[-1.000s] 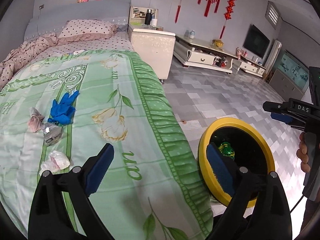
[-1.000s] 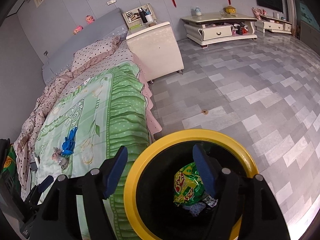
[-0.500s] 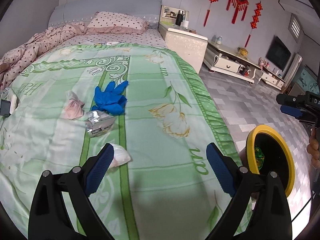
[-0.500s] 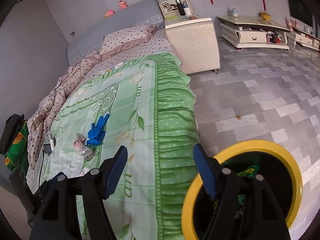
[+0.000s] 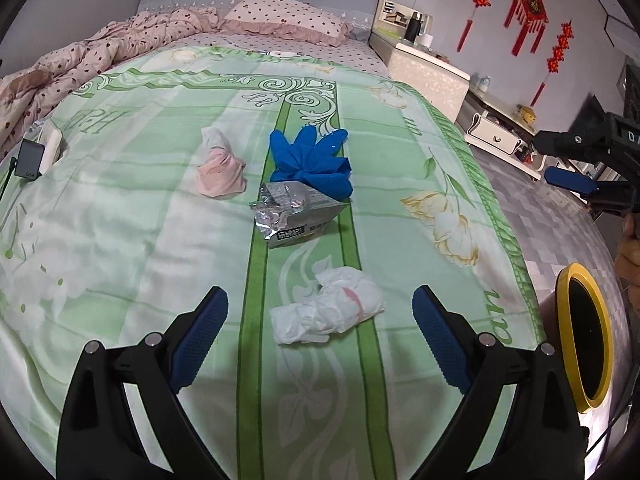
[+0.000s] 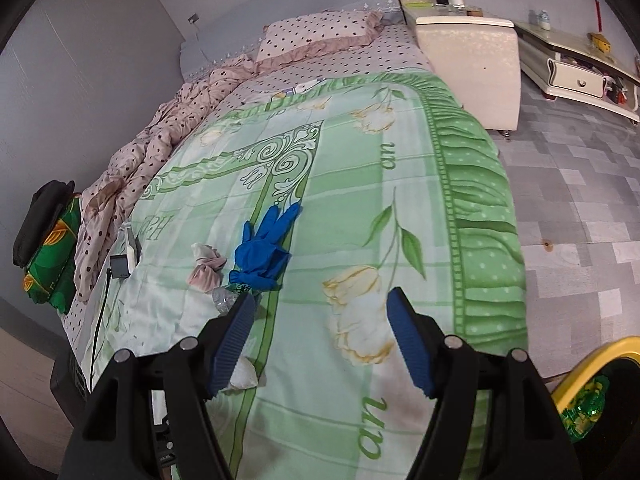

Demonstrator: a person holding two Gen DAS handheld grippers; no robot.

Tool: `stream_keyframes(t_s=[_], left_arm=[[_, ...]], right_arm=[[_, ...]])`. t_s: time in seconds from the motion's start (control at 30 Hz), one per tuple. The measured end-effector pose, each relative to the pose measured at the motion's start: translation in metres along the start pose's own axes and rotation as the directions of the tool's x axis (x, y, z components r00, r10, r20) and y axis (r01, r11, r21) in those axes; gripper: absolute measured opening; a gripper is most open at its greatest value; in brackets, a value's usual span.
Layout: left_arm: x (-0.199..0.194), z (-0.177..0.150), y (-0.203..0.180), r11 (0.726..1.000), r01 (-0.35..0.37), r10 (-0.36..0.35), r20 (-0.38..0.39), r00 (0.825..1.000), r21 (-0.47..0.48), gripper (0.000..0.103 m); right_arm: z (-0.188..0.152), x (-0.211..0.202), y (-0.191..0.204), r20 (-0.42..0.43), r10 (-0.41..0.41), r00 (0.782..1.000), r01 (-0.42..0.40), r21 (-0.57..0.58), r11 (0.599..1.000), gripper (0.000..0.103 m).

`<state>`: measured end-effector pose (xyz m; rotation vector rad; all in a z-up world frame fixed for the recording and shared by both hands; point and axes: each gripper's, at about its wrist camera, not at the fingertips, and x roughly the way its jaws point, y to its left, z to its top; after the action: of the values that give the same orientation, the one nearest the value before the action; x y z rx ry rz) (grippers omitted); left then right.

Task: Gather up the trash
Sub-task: 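Move both open tools back over the tissue and blue glove on the bed, then grasp the white tissue with the left tool while the right grasps the blue glove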

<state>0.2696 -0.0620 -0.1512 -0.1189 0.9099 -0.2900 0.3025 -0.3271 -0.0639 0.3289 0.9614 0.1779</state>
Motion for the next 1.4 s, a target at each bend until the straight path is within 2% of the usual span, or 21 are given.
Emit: stream_keyframes(t_s=[0.2, 0.57, 0.87, 1.0, 1.03, 1.17, 1.23, 1.4], left_arm=[[0.024, -0.001, 0.017, 0.999, 0.011, -0.012, -0.031, 0.999, -0.04, 0.089], [0.058, -0.006, 0.038, 0.989, 0.09, -0.096, -0.047, 0.994, -0.121, 0.089], [0.06, -0.008, 0.034, 0.981, 0.164, -0.168, -0.036, 0.985, -0.105, 0.071], [0.06, -0.01, 0.022, 0.978, 0.197, -0.201, -0.045, 0.979, -0.074, 0.054], [0.059, -0.011, 0.019, 0.977, 0.203, -0.207, -0.046, 0.977, -0.065, 0.048], [0.058, -0.012, 0.013, 0.975, 0.219, -0.221, -0.043, 0.974, -0.041, 0.038], [0.056, -0.012, 0.012, 0.974, 0.224, -0.225, -0.04, 0.974, -0.035, 0.033], [0.052, -0.011, 0.01, 0.973, 0.229, -0.229, -0.037, 0.973, -0.026, 0.027]], right_arm=[[0.017, 0.065, 0.033, -0.086, -0.023, 0.996, 0.019, -0.047, 0.999, 0.065], [0.029, 0.167, 0.072, -0.218, 0.002, 0.976, -0.022, -0.086, 0.996, 0.065], [0.03, 0.217, 0.074, -0.267, -0.001, 0.964, -0.025, -0.092, 0.995, 0.064], [0.028, 0.225, 0.075, -0.276, 0.004, 0.961, -0.033, -0.1, 0.994, 0.053], [0.028, 0.226, 0.076, -0.275, 0.004, 0.961, -0.034, -0.103, 0.994, 0.047], [0.026, 0.228, 0.079, -0.284, 0.032, 0.958, -0.063, -0.103, 0.993, 0.021], [0.026, 0.228, 0.079, -0.288, 0.048, 0.956, -0.079, -0.097, 0.992, 0.013], [0.025, 0.223, 0.075, -0.291, 0.084, 0.953, -0.107, -0.063, 0.992, 0.007]])
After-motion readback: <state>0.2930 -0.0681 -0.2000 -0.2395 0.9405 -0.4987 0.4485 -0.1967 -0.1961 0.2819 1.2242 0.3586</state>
